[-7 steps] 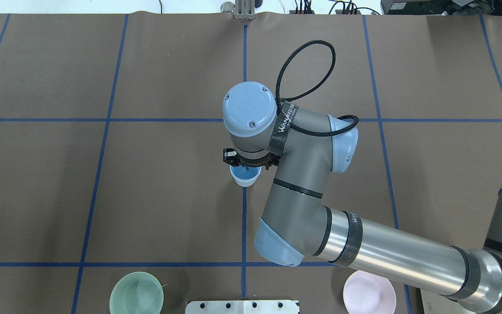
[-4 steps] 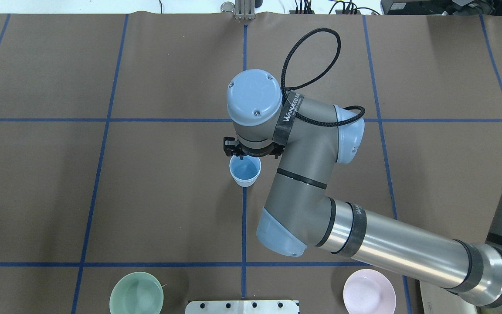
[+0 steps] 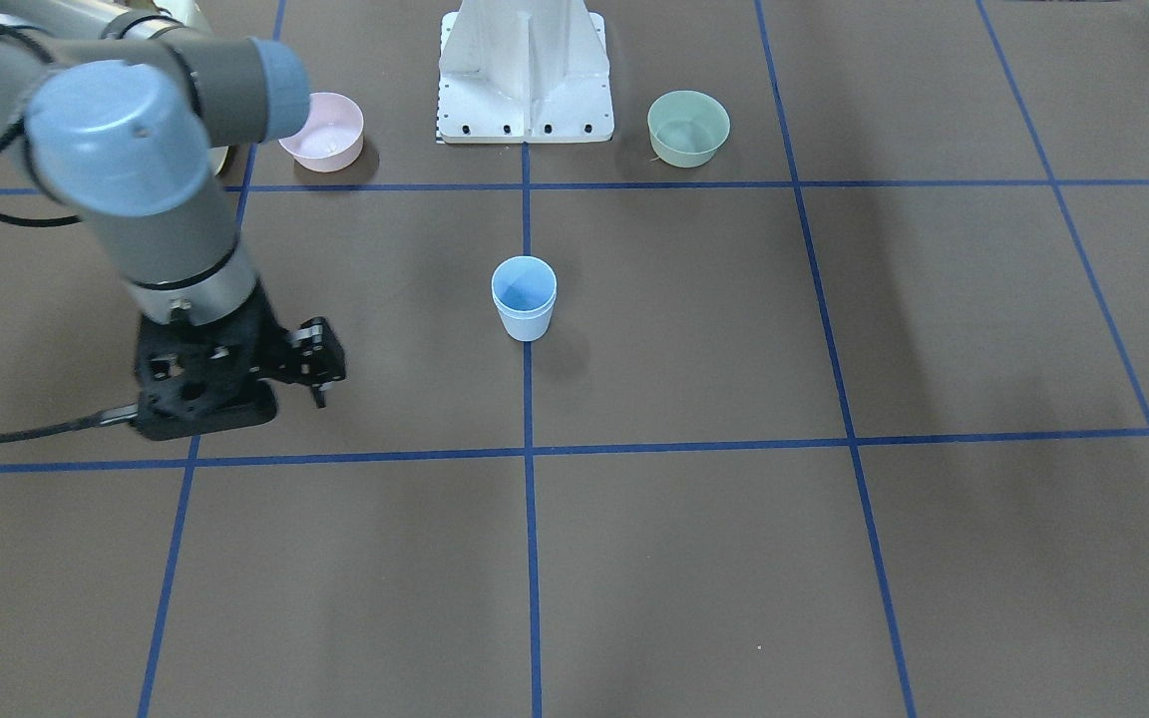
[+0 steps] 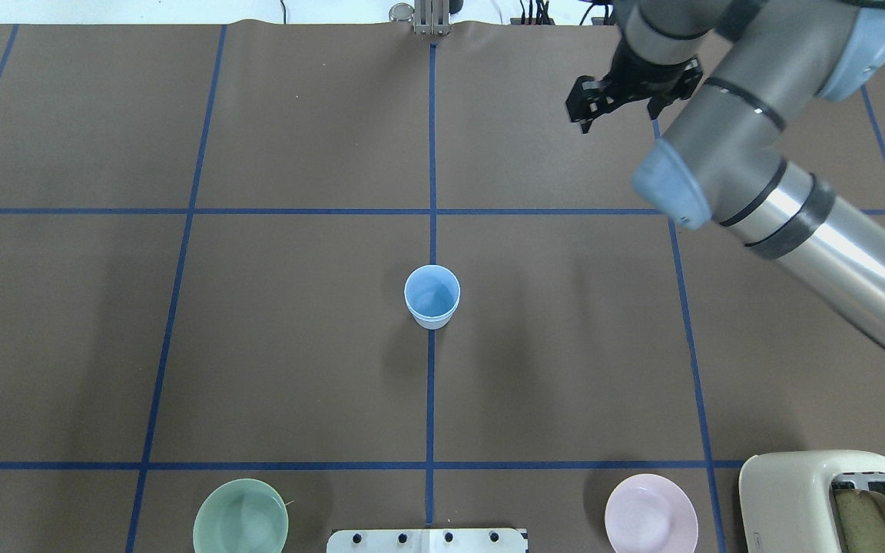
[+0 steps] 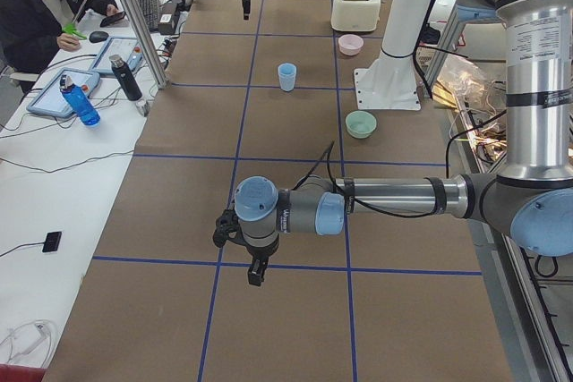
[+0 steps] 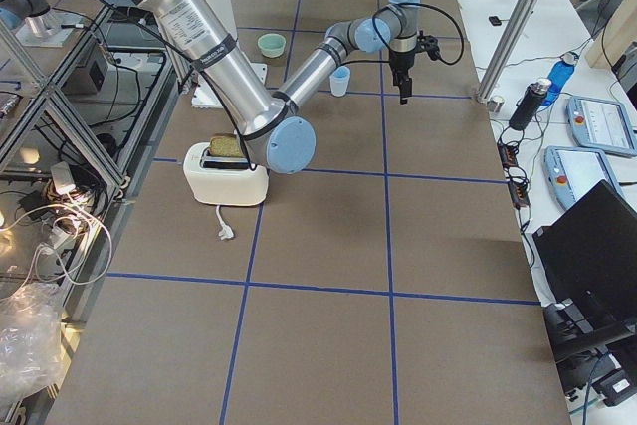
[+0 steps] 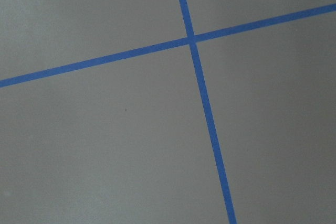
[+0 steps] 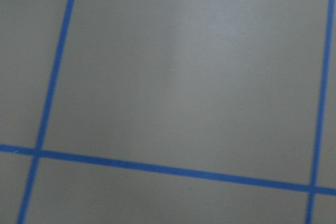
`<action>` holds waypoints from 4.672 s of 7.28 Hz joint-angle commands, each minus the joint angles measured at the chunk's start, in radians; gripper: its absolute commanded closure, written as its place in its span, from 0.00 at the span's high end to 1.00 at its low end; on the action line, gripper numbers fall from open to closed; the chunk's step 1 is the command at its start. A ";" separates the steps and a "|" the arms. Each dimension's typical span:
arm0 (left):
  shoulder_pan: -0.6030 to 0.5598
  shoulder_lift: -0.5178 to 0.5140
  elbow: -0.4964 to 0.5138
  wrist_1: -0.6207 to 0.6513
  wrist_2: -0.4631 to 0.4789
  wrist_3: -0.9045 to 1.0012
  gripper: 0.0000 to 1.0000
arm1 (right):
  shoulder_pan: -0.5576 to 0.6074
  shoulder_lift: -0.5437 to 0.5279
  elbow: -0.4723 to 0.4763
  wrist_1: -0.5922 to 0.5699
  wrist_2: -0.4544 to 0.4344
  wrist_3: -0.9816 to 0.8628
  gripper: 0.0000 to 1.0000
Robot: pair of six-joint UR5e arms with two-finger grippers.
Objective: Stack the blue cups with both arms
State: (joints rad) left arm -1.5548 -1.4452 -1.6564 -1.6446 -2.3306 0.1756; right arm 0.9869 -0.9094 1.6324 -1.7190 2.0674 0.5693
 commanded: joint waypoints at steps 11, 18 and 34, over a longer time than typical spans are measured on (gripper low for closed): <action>0.002 0.049 -0.014 -0.012 -0.006 0.010 0.98 | 0.470 -0.638 -0.003 0.042 0.174 -0.520 1.00; 0.002 0.048 -0.019 -0.012 -0.006 0.010 0.98 | 0.470 -0.643 -0.003 0.042 0.174 -0.517 1.00; 0.002 0.051 -0.017 -0.011 -0.006 0.010 0.98 | 0.470 -0.655 -0.003 0.042 0.174 -0.519 1.00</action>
